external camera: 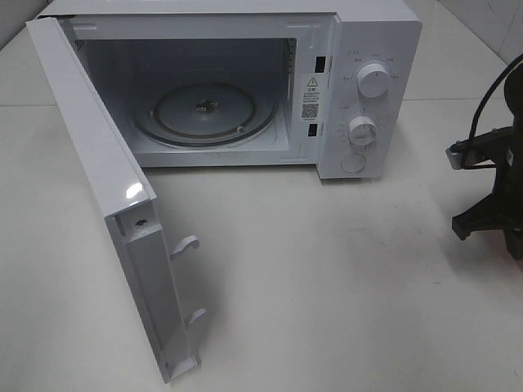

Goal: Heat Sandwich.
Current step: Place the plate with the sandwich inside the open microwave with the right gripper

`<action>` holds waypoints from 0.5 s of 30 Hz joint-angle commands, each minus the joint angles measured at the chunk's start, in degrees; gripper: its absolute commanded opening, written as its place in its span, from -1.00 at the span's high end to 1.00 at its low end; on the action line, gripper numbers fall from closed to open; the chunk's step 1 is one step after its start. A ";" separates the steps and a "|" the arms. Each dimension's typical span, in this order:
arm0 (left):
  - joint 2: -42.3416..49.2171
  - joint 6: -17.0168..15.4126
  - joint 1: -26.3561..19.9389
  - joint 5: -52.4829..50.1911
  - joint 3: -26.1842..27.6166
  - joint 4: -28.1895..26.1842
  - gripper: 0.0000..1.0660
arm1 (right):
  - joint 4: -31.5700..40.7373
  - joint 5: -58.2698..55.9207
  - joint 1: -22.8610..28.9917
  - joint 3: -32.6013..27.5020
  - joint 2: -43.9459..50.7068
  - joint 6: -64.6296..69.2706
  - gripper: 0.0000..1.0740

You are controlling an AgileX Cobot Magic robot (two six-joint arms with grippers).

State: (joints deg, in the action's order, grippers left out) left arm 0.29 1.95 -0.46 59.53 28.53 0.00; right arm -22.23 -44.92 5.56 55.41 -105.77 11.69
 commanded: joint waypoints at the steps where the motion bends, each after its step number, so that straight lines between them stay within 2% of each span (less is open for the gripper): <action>1: -0.06 0.06 0.00 -0.23 -0.17 -0.34 -0.98 | -3.21 -2.92 1.60 0.17 2.35 2.06 0.99; 6: -0.06 0.06 0.00 -0.23 -0.17 -0.34 -0.98 | -3.38 -5.21 3.38 -0.57 4.93 2.06 0.99; 10: -0.06 0.06 0.00 -0.23 -0.17 -0.34 -0.98 | -2.92 -5.90 6.19 -4.30 9.05 2.69 0.99; 15: -0.06 0.06 0.00 -0.23 -0.17 -0.34 -0.98 | -2.52 -7.22 8.14 -6.07 11.17 2.86 0.99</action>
State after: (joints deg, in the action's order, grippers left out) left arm 0.29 1.95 -0.46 59.53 28.53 0.00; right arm -23.72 -50.88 13.41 49.56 -95.28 13.69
